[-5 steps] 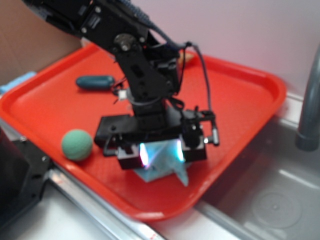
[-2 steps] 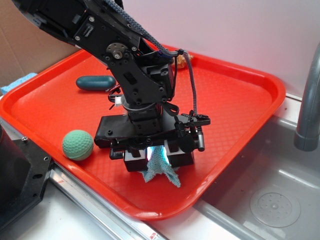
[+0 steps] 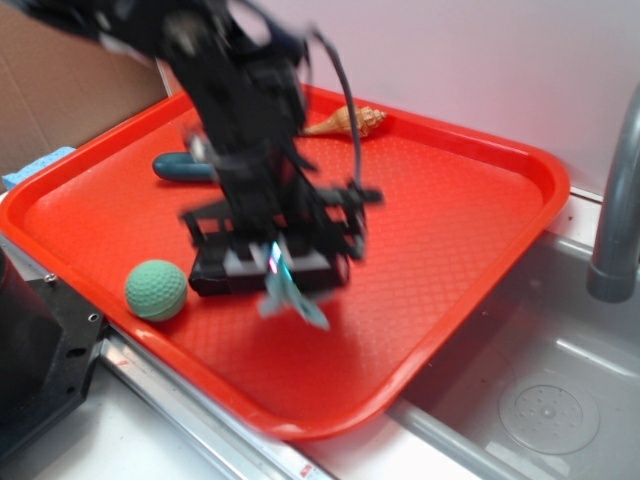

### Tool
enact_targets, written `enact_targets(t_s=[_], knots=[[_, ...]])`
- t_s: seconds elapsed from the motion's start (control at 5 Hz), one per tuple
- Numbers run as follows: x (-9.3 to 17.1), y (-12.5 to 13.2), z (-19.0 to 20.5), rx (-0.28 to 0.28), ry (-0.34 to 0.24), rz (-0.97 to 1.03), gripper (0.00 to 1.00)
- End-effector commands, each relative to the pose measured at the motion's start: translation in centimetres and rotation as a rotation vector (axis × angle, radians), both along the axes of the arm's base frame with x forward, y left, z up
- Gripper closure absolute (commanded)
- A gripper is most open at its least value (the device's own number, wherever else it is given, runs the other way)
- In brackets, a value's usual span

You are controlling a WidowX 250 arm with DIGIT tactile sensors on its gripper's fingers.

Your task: Grab the blue cloth.

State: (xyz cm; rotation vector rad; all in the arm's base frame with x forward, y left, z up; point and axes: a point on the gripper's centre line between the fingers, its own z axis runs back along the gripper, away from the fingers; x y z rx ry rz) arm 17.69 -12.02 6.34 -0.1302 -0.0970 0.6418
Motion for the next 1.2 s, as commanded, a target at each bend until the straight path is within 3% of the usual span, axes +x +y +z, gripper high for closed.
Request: enact_targets(t_s=[0.0, 0.4, 0.6, 1.0], knots=[[3.6, 3.8, 6.7, -0.034, 0.024, -0.257, 1.00], [3.9, 9.0, 12.0, -0.046, -0.012, -0.367, 1.00], [3.9, 11.0, 13.3, -0.024, -0.039, -0.323, 1.00], [5.4, 11.6, 12.4, 0.036, -0.007, -0.244, 1.00]])
